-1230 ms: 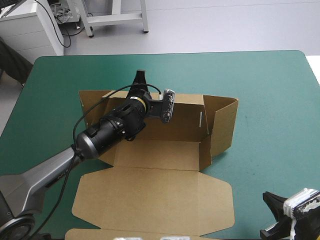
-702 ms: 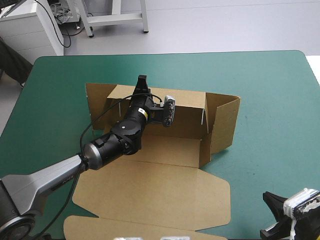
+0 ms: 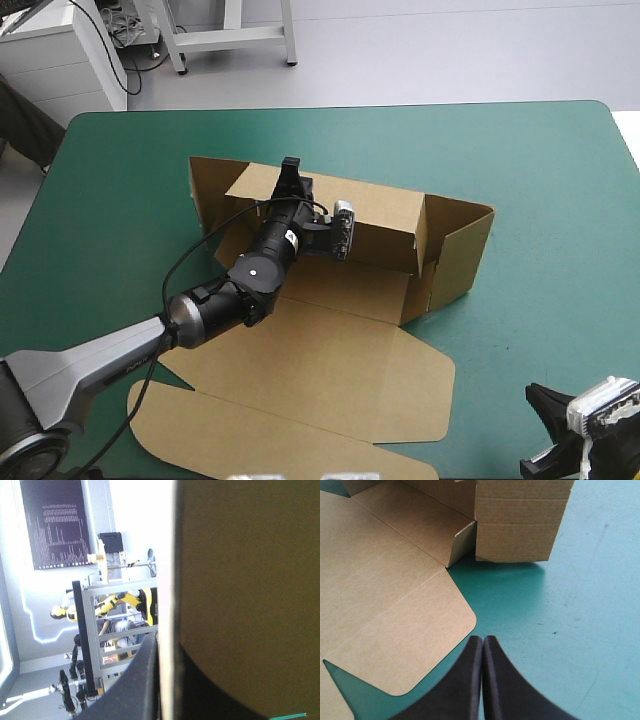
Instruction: Fold the box
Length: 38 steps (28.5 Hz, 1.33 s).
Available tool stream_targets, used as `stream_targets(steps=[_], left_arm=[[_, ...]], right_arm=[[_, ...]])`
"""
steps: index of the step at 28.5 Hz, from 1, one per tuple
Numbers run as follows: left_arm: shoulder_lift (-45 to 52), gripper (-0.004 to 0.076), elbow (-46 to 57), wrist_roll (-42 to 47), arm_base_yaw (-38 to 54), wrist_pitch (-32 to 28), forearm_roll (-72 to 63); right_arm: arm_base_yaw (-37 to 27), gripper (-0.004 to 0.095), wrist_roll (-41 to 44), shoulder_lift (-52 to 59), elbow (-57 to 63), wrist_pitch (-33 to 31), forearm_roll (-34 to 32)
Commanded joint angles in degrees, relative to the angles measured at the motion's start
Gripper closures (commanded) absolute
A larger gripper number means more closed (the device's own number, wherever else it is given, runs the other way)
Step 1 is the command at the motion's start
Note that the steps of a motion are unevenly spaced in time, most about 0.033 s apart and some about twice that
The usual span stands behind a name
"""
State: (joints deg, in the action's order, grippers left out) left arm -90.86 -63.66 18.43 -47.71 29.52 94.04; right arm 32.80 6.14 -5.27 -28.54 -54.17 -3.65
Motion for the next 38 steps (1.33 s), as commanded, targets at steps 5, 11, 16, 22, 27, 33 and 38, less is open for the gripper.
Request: stream_targets(steps=[5, 11, 16, 22, 27, 33, 38], left_arm=[[2.3, 0.0731, -1.9, 3.2, -0.4, 5.5, -1.6], [-0.8, 0.0731, -4.5, 2.6, -0.4, 9.3, -3.0], [-2.5, 0.0731, -6.2, 2.8, -0.4, 11.5, -7.4], [-2.1, 0.0731, -6.4, -1.3, -0.4, 14.0, -8.3], [-1.5, 0.0731, -6.0, -3.6, 1.0, 13.8, -8.9], [-1.4, 0.0731, -5.9, -7.1, 2.9, 11.6, -13.4], [-1.3, 0.0731, -5.9, -9.1, 2.9, 8.5, -14.4]], right_arm=[[-0.2, 0.0928, -0.5, -0.7, -1.4, 4.2, -0.7], [-0.2, 0.0928, -0.5, -0.7, -1.4, 4.2, -0.6], [-0.2, 0.0928, -0.1, -0.7, -1.4, 4.1, -0.6], [-0.2, 0.0928, 0.1, -0.7, -1.4, 4.2, -1.2], [-0.2, 0.0928, 4.2, -0.7, -1.4, 4.9, -4.7], [-0.2, 0.0917, 7.2, -0.7, -1.4, 6.2, -7.2], [-0.2, 0.0711, 6.8, -0.7, -1.4, 5.9, -4.3]])
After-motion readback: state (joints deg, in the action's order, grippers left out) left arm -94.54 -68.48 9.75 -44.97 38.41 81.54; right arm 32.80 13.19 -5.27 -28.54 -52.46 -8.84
